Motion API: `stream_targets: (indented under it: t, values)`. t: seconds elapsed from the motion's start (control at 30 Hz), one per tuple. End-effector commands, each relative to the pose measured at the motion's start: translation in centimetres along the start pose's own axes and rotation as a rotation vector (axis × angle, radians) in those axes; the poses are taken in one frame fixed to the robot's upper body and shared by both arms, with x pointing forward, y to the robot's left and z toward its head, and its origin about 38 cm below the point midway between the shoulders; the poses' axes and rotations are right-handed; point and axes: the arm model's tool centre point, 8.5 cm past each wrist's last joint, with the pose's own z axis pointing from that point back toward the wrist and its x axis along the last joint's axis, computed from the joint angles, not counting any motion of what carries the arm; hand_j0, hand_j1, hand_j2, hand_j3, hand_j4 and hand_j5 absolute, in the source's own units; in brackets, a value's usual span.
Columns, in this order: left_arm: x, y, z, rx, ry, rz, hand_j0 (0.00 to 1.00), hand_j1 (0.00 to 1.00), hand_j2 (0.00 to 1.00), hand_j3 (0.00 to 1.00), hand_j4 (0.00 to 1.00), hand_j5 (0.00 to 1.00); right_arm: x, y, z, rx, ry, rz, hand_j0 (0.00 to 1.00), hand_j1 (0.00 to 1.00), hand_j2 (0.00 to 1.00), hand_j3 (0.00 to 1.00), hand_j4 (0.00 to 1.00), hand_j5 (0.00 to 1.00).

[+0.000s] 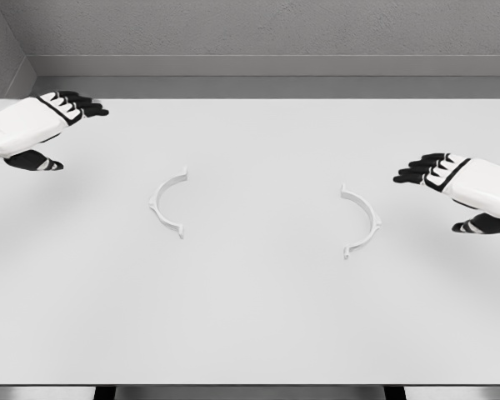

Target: Assemble PVC drainage pipe clamps

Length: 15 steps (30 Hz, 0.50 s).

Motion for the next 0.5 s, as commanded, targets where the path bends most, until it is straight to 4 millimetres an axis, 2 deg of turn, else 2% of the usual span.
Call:
stream_targets:
  t: [0.0,0.03,0.17,0.3,0.47]
  values:
    - [0.7,-0.6,-0.4,-0.022,-0.021,-0.003,1.00,1.00,1.00,1.00,1.00,1.00,0.1,0.4,-0.2,0.010,-0.004,-0.011,1.00,1.00,1.00,1.00,1.00,1.00]
    - [0.7,-0.6,-0.4,-0.022,-0.021,-0.003,1.00,1.00,1.00,1.00,1.00,1.00,0.1,0.4,-0.2,0.010,-0.004,-0.011,1.00,1.00,1.00,1.00,1.00,1.00]
    - [1.1,-0.7,-0.7,-0.037,-0.031,-0.027,1.00,1.00,1.00,1.00,1.00,1.00,1.2,3.0,-2.7,-0.090,-0.039,-0.135,1.00,1.00,1.00,1.00,1.00,1.00]
    - [1.0,-0.6,-0.7,-0.034,-0.031,-0.030,1.00,1.00,1.00,1.00,1.00,1.00,0.9,3.9,-3.1,-0.074,-0.021,-0.140,1.00,1.00,1.00,1.00,1.00,1.00]
    - [1.4,-1.1,-1.4,-0.062,-0.030,-0.078,1.00,1.00,1.00,1.00,1.00,1.00,0.1,6.0,-6.9,-0.003,-0.021,-0.151,1.00,1.00,1.00,1.00,1.00,1.00]
